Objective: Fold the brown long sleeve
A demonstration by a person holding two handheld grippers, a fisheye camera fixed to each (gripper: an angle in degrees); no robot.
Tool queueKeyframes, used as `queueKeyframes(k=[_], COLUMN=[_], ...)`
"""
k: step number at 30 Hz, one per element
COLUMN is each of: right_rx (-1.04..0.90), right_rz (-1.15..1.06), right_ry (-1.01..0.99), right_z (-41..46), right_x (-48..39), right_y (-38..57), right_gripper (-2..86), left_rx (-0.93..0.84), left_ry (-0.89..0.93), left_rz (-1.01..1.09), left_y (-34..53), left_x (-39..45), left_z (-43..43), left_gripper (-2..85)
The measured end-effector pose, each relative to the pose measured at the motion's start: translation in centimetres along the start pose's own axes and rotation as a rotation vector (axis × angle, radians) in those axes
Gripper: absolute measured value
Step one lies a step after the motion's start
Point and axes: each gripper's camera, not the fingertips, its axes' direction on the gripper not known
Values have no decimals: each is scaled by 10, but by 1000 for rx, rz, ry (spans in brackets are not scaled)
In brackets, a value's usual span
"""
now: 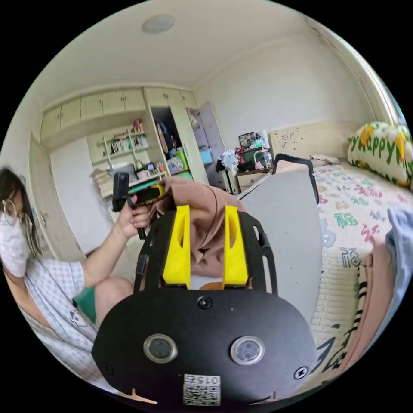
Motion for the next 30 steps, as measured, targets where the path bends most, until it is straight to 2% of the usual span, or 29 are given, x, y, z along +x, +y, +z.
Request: queueKeyframes(k=[5,8,10,12,17,20,22,23,26,28,30], right_rx=[24,74,76,80,53,-56,-85,-88,-50,22,60], right_rz=[86,156,106,51,-12,2,68,85,161,152,90], right_ry=[-4,-27,83,161,173,92,122,147,183,86,16], right_z=[15,20,28,36,63,92,108,111,110,99,95], right_x=[16,23,10,-3,-21,-19,-9,-6,6,5,-6], right_y=[9,16,15,14,14,13,20,23,32,35,34], right_gripper=[42,6,-3,-5,-6,-6,-5,-5,-3,-1,4], left_rx=[-13,-77,-244,-314,-271,-280,-400,-393,-266,-153,-98], left_ry=[-52,-209,-328,-443,-670,-823,-823,-817,-687,-481,-371], left_rz=[-24,47,111,155,138,97,46,27,18,102,133], left_y=[-9,-14,-20,-20,-19,-11,-2,-2,-13,-23,-26], left_x=[-2,13,27,35,40,28,10,7,17,37,47], left_z=[5,13,34,48,60,83,114,116,102,84,76], left_gripper=[32,32,36,35,32,38,54,59,82,98,97])
